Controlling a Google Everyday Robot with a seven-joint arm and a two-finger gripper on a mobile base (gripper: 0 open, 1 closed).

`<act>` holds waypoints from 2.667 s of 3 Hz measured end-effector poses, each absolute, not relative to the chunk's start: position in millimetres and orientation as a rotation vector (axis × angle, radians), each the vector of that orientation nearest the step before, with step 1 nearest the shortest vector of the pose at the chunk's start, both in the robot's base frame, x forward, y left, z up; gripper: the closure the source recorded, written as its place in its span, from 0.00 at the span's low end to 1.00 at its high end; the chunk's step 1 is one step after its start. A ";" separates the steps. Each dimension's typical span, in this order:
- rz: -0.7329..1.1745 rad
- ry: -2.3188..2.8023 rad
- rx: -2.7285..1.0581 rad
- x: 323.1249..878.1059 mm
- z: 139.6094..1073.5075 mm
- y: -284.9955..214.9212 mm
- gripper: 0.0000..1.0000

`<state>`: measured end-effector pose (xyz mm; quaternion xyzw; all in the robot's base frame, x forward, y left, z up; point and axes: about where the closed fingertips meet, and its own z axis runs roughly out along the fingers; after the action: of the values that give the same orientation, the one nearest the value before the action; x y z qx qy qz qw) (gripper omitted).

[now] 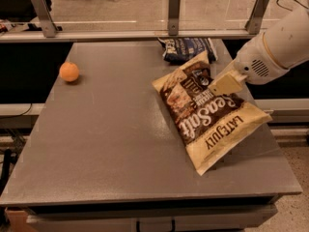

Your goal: Move brown chip bag near blue chip bag

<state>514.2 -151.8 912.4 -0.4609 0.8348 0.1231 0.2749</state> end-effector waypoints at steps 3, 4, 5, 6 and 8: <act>0.393 2.207 -0.956 616.7 916.9 -224.2 0.84; 0.384 2.220 -0.922 629.6 914.9 -235.6 0.61; 0.368 2.244 -0.905 633.2 911.5 -243.9 0.37; 0.359 2.288 -0.916 631.2 903.1 -245.5 0.14; 0.160 2.340 -1.004 613.8 910.5 -247.9 0.00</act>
Offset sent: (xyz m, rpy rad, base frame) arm 0.1214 -0.0858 0.0094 0.1884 -0.0801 -0.1897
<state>613.8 -247.9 910.5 -0.3766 0.8775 0.0600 0.2909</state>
